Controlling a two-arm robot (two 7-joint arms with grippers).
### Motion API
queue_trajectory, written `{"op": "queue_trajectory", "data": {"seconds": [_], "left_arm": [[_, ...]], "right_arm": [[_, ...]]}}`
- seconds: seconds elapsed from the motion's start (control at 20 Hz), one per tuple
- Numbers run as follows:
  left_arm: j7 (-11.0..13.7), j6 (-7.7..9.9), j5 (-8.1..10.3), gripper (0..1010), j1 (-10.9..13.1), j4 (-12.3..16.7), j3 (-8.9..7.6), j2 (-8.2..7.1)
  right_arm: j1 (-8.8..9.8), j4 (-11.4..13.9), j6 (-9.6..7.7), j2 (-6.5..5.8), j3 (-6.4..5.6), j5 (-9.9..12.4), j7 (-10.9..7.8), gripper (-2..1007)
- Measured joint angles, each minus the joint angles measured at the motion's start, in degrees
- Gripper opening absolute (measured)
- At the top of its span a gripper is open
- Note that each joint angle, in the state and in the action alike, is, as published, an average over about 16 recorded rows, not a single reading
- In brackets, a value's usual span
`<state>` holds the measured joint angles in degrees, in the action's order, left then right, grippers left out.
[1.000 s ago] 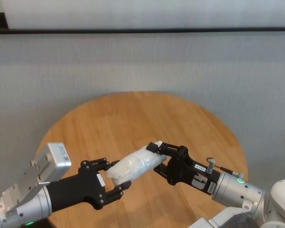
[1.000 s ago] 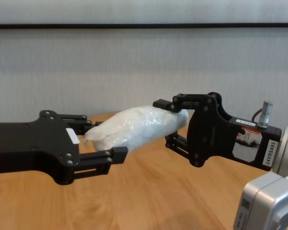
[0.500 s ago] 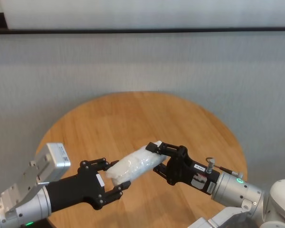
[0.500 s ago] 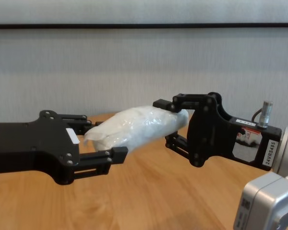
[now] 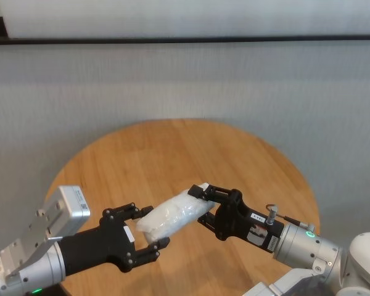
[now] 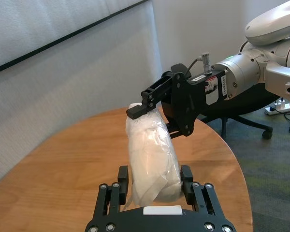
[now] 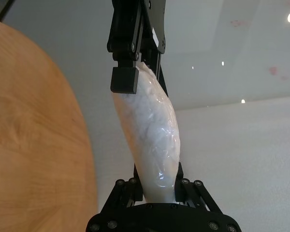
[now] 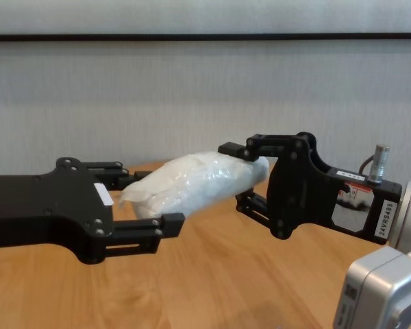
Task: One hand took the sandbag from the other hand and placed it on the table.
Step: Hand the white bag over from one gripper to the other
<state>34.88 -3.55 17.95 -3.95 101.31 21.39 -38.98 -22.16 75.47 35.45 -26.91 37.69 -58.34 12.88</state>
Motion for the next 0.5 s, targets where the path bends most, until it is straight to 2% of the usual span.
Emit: {"op": "queue_trajectory", "data": {"seconds": [0.5], "left_arm": [[0.0,0.0,0.0,934,0.0,0.0,0.0,0.0]], "right_arm": [[0.0,0.0,0.0,0.0,0.0,0.0,0.0,331]]}}
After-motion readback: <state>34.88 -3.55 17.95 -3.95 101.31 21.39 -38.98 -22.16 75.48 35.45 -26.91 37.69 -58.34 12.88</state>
